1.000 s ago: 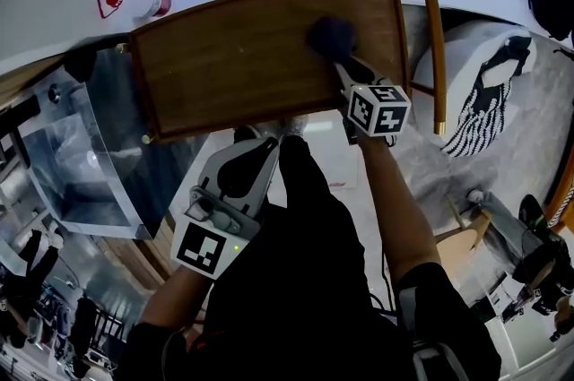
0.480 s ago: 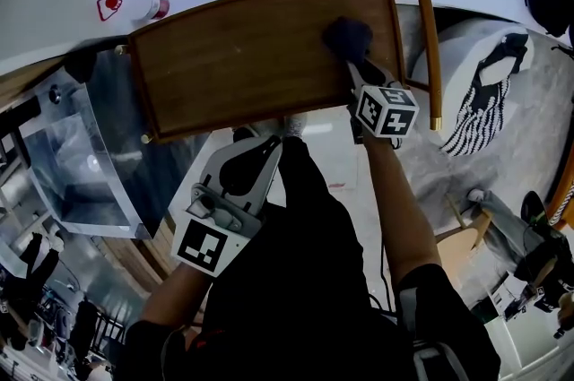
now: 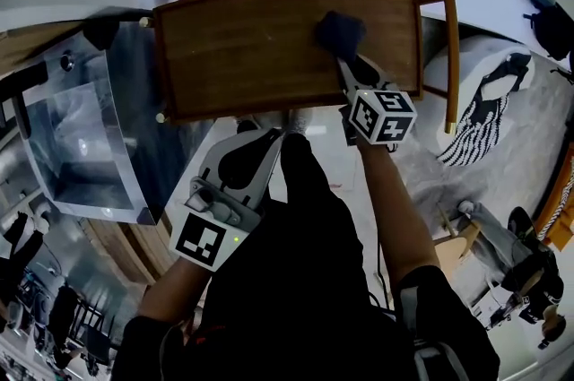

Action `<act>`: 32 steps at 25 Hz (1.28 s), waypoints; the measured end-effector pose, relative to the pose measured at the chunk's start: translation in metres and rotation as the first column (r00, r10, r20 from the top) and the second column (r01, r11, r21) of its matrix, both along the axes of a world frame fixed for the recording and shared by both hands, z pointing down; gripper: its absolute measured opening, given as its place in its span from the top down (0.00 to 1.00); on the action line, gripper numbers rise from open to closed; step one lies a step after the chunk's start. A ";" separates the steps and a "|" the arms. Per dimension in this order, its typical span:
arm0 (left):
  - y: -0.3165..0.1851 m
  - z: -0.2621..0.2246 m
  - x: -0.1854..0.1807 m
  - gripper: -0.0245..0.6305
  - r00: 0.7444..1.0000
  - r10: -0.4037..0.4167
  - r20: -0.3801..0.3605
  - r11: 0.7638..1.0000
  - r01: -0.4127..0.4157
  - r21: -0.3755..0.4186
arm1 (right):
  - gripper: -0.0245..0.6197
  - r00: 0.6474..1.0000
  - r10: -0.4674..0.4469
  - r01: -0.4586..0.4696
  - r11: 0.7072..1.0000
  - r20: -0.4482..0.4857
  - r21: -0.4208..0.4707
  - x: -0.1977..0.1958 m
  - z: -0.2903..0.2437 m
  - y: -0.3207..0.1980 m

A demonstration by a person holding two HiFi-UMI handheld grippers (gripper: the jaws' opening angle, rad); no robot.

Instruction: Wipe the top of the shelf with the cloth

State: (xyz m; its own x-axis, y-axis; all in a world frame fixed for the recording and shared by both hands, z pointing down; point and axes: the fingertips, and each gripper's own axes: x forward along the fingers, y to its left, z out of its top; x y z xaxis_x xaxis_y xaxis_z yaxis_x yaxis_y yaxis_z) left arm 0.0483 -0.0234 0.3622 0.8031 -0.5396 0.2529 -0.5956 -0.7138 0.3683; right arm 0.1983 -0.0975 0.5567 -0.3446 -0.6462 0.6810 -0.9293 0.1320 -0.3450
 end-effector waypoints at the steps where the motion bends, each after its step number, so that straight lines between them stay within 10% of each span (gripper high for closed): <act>1: 0.000 0.000 -0.008 0.93 1.000 -0.011 -0.001 1.000 0.011 0.001 | 0.83 1.000 -0.020 0.020 1.000 0.005 0.006 -0.014 -0.002 -0.002; 21: 0.015 0.007 -0.166 0.93 0.973 -0.232 -0.003 0.973 0.232 -0.012 | 0.83 0.869 -0.479 0.482 0.876 0.125 0.011 -0.299 -0.008 0.039; 32: 0.025 0.019 -0.196 0.93 0.964 -0.266 -0.002 0.964 0.266 -0.032 | 0.83 0.806 -0.576 0.586 0.809 0.133 -0.052 -0.355 0.026 0.074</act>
State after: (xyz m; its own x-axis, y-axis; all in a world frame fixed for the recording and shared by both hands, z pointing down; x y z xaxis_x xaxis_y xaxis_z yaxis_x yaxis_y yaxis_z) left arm -0.1481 0.0018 0.3810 0.6334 -0.7259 0.2680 -0.7600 -0.5184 0.3920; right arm -0.1566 -0.0231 0.5824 -0.7099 -0.2424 0.6613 -0.6451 0.6007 -0.4723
